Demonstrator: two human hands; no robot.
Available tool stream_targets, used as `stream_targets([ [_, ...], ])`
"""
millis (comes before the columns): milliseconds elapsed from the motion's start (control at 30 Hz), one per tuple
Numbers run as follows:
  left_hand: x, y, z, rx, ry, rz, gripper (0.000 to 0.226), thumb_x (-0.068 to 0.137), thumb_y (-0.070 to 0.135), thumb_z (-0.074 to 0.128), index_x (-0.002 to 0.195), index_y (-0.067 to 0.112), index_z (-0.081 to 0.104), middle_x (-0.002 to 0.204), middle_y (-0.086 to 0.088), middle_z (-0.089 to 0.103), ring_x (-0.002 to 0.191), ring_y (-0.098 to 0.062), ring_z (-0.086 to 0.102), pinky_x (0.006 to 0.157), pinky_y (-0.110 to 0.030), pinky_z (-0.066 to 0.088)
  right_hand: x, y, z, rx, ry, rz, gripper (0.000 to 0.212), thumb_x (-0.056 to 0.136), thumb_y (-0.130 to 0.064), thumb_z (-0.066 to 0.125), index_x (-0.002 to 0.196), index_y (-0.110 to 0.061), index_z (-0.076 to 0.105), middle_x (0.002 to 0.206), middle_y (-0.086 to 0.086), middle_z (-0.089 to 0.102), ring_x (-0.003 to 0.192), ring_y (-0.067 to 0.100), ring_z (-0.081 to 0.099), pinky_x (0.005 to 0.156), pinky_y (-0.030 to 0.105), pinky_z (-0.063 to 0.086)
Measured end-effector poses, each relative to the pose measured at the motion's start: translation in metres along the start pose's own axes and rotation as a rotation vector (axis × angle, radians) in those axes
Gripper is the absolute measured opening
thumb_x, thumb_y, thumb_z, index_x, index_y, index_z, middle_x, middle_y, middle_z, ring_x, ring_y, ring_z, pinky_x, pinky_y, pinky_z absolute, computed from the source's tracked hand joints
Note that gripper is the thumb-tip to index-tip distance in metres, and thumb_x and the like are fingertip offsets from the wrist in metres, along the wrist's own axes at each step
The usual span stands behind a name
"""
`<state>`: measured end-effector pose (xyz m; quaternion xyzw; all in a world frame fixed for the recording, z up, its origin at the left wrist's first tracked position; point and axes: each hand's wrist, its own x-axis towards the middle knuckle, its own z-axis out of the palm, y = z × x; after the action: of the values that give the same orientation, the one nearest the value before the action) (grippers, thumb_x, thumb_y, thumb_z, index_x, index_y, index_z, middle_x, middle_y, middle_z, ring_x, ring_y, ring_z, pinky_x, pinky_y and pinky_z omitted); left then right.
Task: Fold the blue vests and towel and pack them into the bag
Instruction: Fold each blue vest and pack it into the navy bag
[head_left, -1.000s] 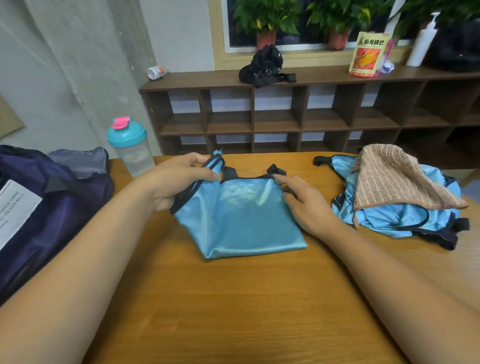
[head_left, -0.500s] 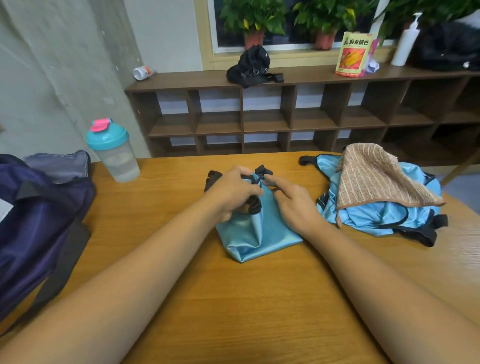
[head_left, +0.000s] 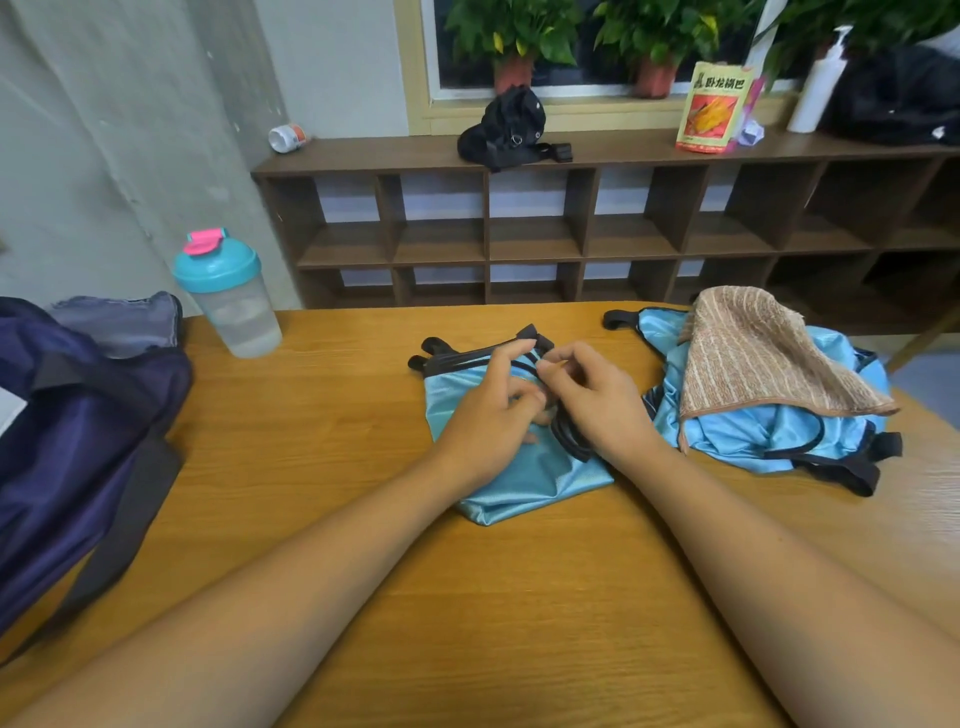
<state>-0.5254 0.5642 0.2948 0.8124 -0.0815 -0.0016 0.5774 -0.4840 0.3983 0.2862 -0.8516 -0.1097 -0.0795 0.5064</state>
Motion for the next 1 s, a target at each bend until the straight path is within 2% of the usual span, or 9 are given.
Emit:
stream_targets([
  [100,-0.005,-0.002,-0.007,-0.029,-0.038,0.002,0.054,0.104,0.014,0.058,0.148,0.037,0.038,0.112,0.003,0.075,0.104,-0.011,0.075,0.093,-0.039,0.061,0.002,0.001,-0.004,-0.054,-0.052,0.014,0.021,0.096,-0.036,0.075,0.115,-0.031,0.067,0.088,-0.003,0.073,0.081,0.008,0.067,0.074,0.024,0.05],
  [233,-0.019,0.002,-0.018,0.13,-0.051,0.099,0.04,0.101,0.013,0.064,0.132,0.034,0.048,0.113,0.011,0.068,0.103,-0.01,0.071,0.093,-0.037,0.058,0.006,0.006,-0.014,-0.092,-0.086,0.01,0.03,0.093,-0.017,0.077,0.119,-0.028,0.067,0.087,-0.007,0.076,0.084,0.006,0.07,0.086,0.031,0.057],
  [300,-0.029,0.001,-0.025,0.319,-0.099,0.191,0.024,0.099,0.015,0.067,0.115,0.03,0.058,0.11,0.014,0.063,0.105,-0.006,0.064,0.092,-0.031,0.054,0.005,0.007,-0.013,-0.109,-0.077,0.01,0.03,0.093,-0.015,0.076,0.119,-0.027,0.067,0.087,-0.007,0.076,0.085,0.006,0.07,0.086,0.031,0.057],
  [367,-0.039,-0.005,-0.031,0.589,-0.158,0.287,0.013,0.099,0.027,0.069,0.108,0.03,0.059,0.112,0.018,0.054,0.11,-0.003,0.053,0.097,-0.03,0.047,0.003,0.004,-0.009,-0.137,-0.041,-0.026,0.027,0.095,-0.016,0.074,0.119,-0.027,0.067,0.09,-0.01,0.075,0.086,0.003,0.067,0.082,0.024,0.054],
  [467,-0.051,-0.017,-0.037,0.748,-0.227,0.345,0.023,0.102,0.044,0.062,0.123,0.036,0.059,0.126,0.023,0.049,0.124,-0.003,0.045,0.108,-0.034,0.039,-0.004,-0.01,-0.004,-0.146,0.039,-0.205,0.015,0.1,-0.017,0.069,0.112,-0.026,0.071,0.098,-0.013,0.072,0.095,0.003,0.065,0.08,0.016,0.048],
  [533,-0.055,-0.021,-0.04,0.739,-0.271,0.368,0.031,0.105,0.045,0.058,0.134,0.038,0.057,0.136,0.023,0.048,0.132,-0.002,0.042,0.112,-0.033,0.036,-0.01,-0.023,0.0,-0.157,-0.04,-0.339,0.015,0.104,-0.017,0.063,0.114,-0.024,0.072,0.107,-0.013,0.071,0.103,0.005,0.065,0.086,0.017,0.049],
  [700,-0.069,-0.026,-0.057,0.721,-0.341,0.362,0.045,0.104,0.054,0.056,0.146,0.038,0.054,0.149,0.025,0.046,0.143,0.003,0.037,0.118,-0.035,0.034,-0.027,-0.036,0.006,-0.291,-0.405,-0.431,0.029,0.11,-0.031,0.055,0.133,-0.02,0.07,0.126,-0.013,0.068,0.117,0.001,0.061,0.101,0.018,0.046],
  [867,-0.082,-0.028,-0.08,0.678,-0.356,0.376,0.048,0.097,0.055,0.068,0.142,0.041,0.058,0.153,0.032,0.043,0.145,0.009,0.034,0.121,-0.028,0.03,-0.05,-0.017,-0.009,-0.399,-0.485,-0.449,0.043,0.108,-0.05,0.053,0.139,-0.024,0.066,0.148,-0.013,0.059,0.14,-0.001,0.048,0.118,0.03,0.04],
  [1000,-0.09,-0.032,-0.091,0.707,-0.276,0.412,0.036,0.092,0.05,0.073,0.124,0.036,0.065,0.136,0.023,0.056,0.13,0.0,0.053,0.11,-0.033,0.045,-0.063,-0.009,-0.009,-0.397,-0.478,-0.449,0.056,0.102,-0.065,0.056,0.142,-0.027,0.064,0.158,-0.015,0.05,0.15,-0.001,0.037,0.123,0.036,0.036],
])
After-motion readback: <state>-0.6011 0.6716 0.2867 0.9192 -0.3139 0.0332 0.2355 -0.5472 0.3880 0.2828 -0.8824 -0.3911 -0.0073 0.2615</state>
